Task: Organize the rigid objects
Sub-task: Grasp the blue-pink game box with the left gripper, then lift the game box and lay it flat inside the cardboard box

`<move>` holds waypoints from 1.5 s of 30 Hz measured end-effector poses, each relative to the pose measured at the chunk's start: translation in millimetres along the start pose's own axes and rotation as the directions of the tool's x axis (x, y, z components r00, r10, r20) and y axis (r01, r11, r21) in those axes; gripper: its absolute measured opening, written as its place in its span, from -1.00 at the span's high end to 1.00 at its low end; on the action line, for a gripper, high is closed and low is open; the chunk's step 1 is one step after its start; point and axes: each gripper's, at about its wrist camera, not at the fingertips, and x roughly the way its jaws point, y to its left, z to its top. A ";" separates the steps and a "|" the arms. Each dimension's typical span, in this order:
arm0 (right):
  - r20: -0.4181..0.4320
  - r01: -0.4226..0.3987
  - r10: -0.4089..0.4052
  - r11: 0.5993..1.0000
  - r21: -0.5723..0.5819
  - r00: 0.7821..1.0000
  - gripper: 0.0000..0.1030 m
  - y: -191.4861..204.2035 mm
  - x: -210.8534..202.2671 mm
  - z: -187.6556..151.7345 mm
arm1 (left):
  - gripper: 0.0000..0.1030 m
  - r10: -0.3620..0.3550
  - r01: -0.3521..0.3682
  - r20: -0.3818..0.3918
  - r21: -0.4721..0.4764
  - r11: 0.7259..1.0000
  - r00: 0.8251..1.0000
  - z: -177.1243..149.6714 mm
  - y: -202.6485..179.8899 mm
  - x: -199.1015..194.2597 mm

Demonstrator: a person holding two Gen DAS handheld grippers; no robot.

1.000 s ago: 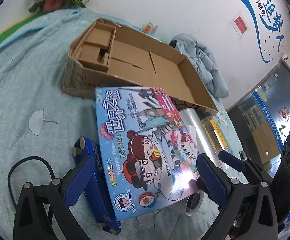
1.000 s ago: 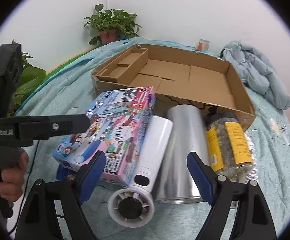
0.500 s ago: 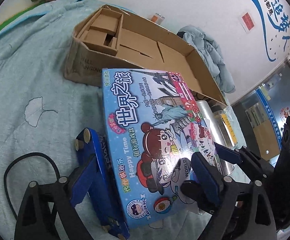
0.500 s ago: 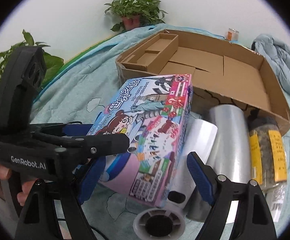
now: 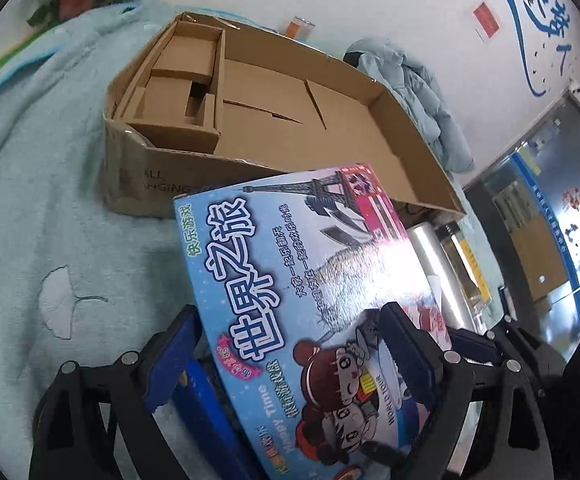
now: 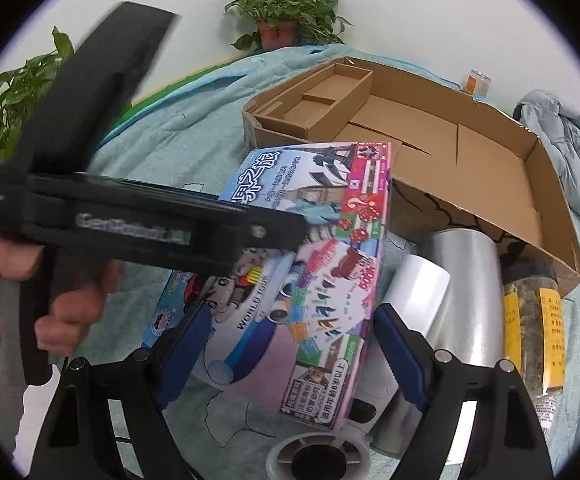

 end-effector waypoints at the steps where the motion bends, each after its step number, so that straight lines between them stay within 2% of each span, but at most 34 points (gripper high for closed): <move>1: -0.001 0.011 -0.011 1.000 -0.009 1.000 -0.63 2.0 1.4 0.6 | -0.74 -0.010 0.010 -0.009 -0.014 1.000 1.000 2.9 2.0 1.3; 8: 0.011 0.063 -0.063 0.998 0.001 0.998 -0.77 10.8 12.8 7.5 | -0.70 0.026 -0.025 0.007 -0.008 1.000 1.000 -1.3 -3.5 -1.6; 13: 0.039 0.086 -0.088 0.996 0.032 0.995 -0.79 11.0 16.6 10.1 | -0.39 0.052 -0.050 0.061 -0.027 0.998 0.997 -12.4 -7.3 -16.3; 15: 0.051 0.094 -0.096 0.994 0.047 0.994 -0.79 10.8 13.8 9.4 | -0.38 0.069 -0.068 0.086 -0.017 0.998 0.994 -16.4 -12.6 -23.6; 20: 0.131 0.124 -0.137 0.987 0.105 0.982 -0.76 7.6 -1.9 9.4 | -0.37 0.107 -0.118 0.181 0.048 0.992 0.978 -23.5 -44.6 -47.0; 25: 0.236 0.149 -0.185 0.975 0.164 0.954 -0.76 -3.4 -27.4 18.8 | -0.37 0.120 -0.164 0.294 0.131 0.978 0.948 -17.8 -84.4 -71.9; 28: 0.277 0.145 -0.190 0.974 0.175 0.942 -0.76 -9.6 -35.7 28.3 | -0.37 0.133 -0.207 0.363 0.171 0.963 0.922 -3.9 -102.6 -84.0; 32: 0.298 0.124 -0.181 0.972 0.202 0.937 -0.76 -25.3 -36.5 48.3 | -0.37 0.131 -0.234 0.409 0.214 0.948 0.903 23.0 -121.1 -88.5; 40: 0.292 0.059 -0.132 0.967 0.246 0.947 -0.76 -72.6 -21.8 102.0 | -0.38 0.111 -0.234 0.423 0.251 0.939 0.899 96.3 -133.7 -78.2; 45: 0.253 0.044 -0.108 0.968 0.247 0.961 -0.76 -100.7 -0.8 130.9 | -0.38 0.119 -0.229 0.377 0.263 0.937 0.918 150.3 -136.3 -46.8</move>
